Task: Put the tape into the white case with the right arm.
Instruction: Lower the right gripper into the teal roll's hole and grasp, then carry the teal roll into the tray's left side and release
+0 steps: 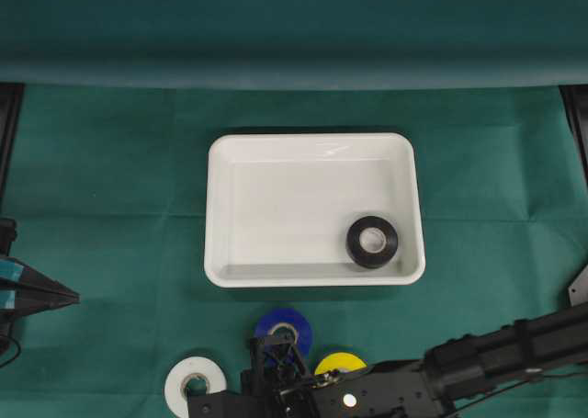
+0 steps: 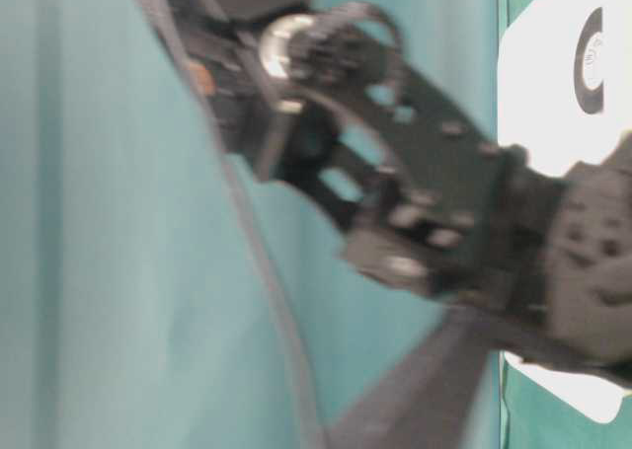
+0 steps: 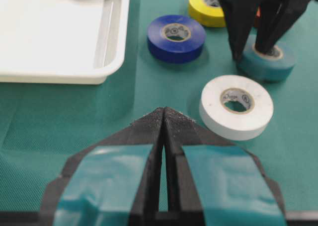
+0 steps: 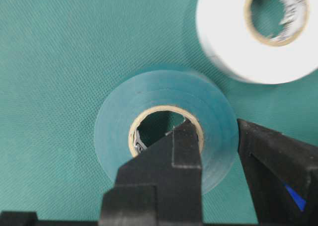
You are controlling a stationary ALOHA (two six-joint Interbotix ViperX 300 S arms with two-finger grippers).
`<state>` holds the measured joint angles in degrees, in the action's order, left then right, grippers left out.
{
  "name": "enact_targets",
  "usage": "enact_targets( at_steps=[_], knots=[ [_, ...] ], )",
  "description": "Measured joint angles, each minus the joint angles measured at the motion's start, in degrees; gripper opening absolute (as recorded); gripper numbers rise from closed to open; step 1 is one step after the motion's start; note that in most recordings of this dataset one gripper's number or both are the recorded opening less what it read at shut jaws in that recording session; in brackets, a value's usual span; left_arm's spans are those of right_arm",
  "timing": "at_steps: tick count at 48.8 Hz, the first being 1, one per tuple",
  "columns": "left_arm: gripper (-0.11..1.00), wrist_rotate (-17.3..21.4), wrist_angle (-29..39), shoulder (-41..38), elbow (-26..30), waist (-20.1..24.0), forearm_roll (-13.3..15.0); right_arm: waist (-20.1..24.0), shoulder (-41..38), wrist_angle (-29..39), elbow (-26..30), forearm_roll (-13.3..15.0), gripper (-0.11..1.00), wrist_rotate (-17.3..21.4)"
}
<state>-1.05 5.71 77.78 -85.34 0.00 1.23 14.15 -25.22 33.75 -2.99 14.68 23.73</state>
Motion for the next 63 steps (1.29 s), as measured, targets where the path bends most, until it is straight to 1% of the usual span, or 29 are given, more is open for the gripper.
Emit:
enact_targets(
  at_steps=[11,20,26,32,39,50,63],
  knots=[
    [0.00,0.0,0.0,-0.1,0.0,0.1,0.0,0.0,3.5,0.8,0.1,0.0,0.00,0.0],
    [0.00,0.0,0.0,0.0,0.0,0.1,0.1,0.0,3.7,1.0,0.0,0.4,0.00,0.1],
    [0.00,0.0,0.0,0.0,0.0,0.0,0.1,-0.9,3.6,1.6,0.0,0.6,0.00,0.0],
    [0.00,0.0,0.0,0.0,-0.1,0.0,0.0,-3.4,4.0,3.6,0.0,1.9,0.00,-0.2],
    [0.00,0.0,0.0,0.0,0.0,0.1,0.1,-7.5,5.1,4.6,0.0,3.2,0.00,-0.4],
    [0.00,0.0,0.0,0.0,0.0,0.1,0.1,-13.9,5.8,4.7,0.0,3.4,0.00,-0.8],
    [0.00,0.0,0.0,0.0,-0.1,0.1,0.1,-20.4,5.8,3.8,0.0,4.0,0.00,-0.9]
  ],
)
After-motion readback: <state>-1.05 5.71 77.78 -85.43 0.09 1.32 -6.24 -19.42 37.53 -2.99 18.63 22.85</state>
